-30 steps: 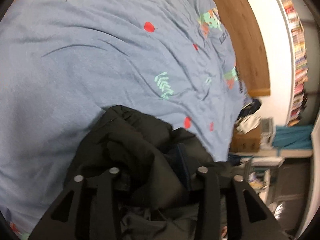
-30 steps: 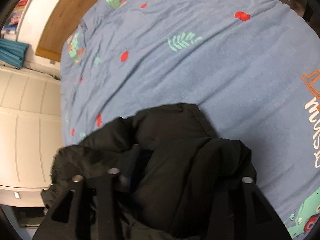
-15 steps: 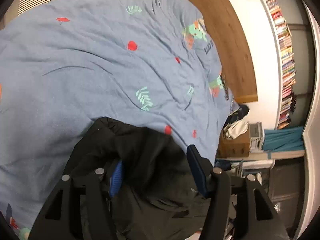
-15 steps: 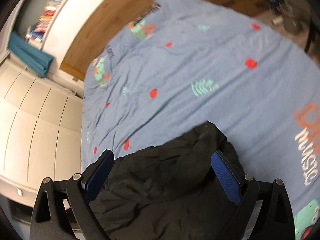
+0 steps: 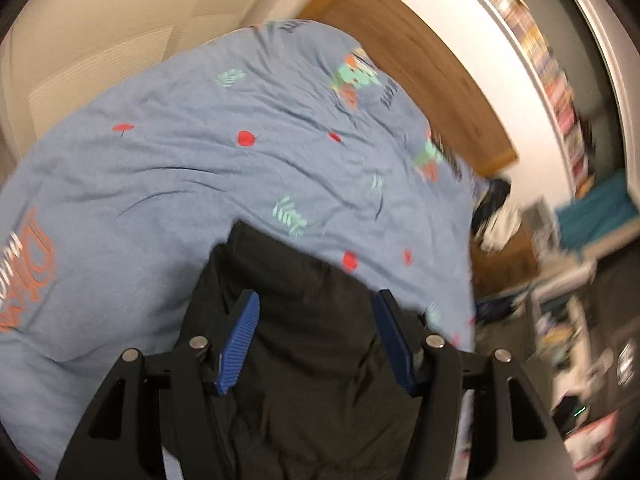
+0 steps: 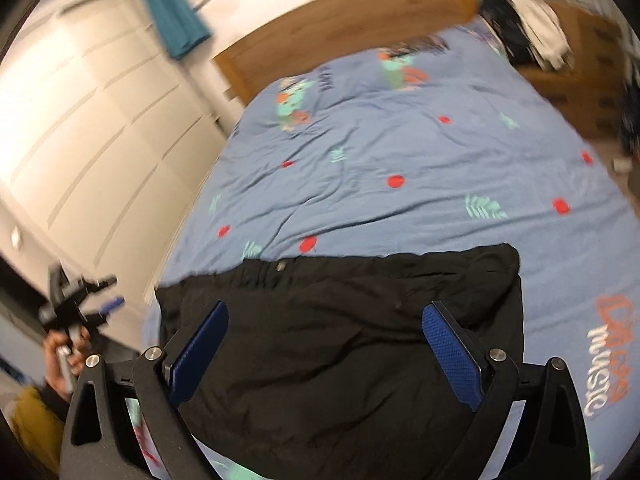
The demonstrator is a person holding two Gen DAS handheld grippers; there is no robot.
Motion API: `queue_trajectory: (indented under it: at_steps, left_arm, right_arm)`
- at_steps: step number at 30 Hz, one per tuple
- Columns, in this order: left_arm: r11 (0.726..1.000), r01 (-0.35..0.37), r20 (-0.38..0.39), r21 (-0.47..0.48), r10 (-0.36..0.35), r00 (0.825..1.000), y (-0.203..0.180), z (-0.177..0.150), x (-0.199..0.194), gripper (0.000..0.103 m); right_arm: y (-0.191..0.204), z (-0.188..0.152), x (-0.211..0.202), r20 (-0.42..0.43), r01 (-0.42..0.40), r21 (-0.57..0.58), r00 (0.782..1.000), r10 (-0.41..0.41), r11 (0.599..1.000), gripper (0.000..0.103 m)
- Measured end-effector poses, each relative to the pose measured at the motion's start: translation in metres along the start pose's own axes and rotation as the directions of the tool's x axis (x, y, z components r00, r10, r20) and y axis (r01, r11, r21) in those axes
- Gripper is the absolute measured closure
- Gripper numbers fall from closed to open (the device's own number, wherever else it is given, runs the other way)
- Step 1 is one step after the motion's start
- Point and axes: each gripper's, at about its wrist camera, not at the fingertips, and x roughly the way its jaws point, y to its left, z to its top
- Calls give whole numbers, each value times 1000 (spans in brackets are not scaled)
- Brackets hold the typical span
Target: Fold large clothes
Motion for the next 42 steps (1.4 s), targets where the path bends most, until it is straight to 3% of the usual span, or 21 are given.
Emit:
queue_trajectory:
  at_steps: [5,9,14,17,21,25,31,38,42]
  left_arm:
    - [986,-29,-37,164,35,999,-31,-74,17,45]
    - [957,-32,-69,288,54,996,-52,-136,38,45]
    - [913,-91,-13,397,105,994,-64,-195,57,45]
    - [880,-133,27,456,136,990,-69,-211,73,43]
    - [857,-154,17,491,167,986,-72,-202,113,35]
    - [845,-187,5,501,213,977,-76,-175,153,30]
    - [827,-242,-4,507,283,959,-87,-140,197,28]
    - [855,-256,-103,450,335,937,-79,-103,250,19]
    - [837,-278,-106,472,366,924,-77,-99,277,16]
  right_arm:
    - [34,-42,9,-11,1,-107,1000,-2,994,6]
    - [46,-75,21,-26,1,-150,1000,-5,989,7]
    - [54,-109,42,-54,16,-179,998,-26,984,7]
    - [57,-124,64,-79,30,-222,996,-48,975,7]
    - [51,-123,101,-91,61,-235,992,-85,970,7]
    - [42,-93,129,-66,79,-214,993,-95,974,6]
    - [23,-56,171,-95,124,-169,985,-141,978,6]
    - [-5,-39,213,-150,188,-111,968,-203,976,5]
    - [-18,-39,242,-181,223,-120,953,-242,967,1]
